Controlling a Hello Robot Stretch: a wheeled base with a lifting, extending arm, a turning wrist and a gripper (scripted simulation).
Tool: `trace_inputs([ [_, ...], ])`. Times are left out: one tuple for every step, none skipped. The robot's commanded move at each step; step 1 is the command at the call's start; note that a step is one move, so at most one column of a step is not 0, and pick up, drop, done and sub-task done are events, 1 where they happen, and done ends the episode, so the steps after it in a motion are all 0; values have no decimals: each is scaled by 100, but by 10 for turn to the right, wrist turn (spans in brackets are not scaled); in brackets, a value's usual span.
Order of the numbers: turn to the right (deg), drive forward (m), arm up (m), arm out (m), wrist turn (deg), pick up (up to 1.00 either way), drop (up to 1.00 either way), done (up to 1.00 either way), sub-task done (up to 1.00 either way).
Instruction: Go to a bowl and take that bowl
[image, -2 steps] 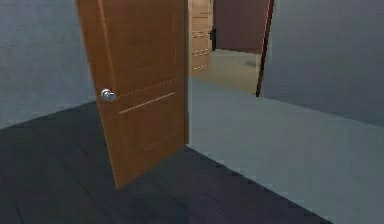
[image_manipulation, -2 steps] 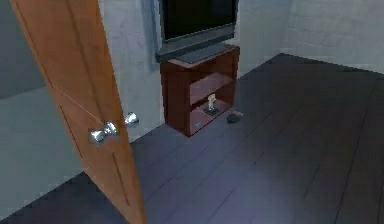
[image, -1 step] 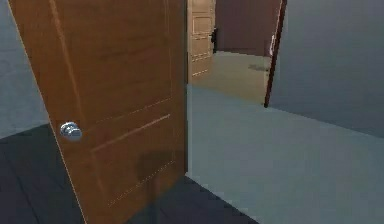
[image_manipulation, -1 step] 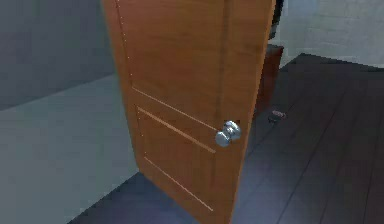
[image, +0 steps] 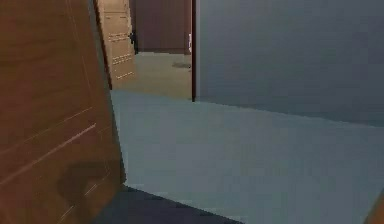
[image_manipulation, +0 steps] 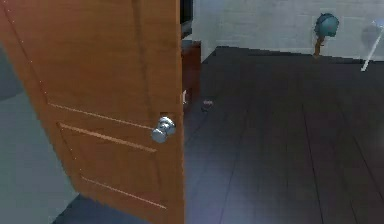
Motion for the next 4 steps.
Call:
trace_inputs([
  [0,100,0,0,0,0,0,0,0],
  [0,55,0,0,0,0,0,0,0],
  [-180,0,0,0,0,0,0,0,0],
  [-30,0,0,0,0,0,0,0,0],
])
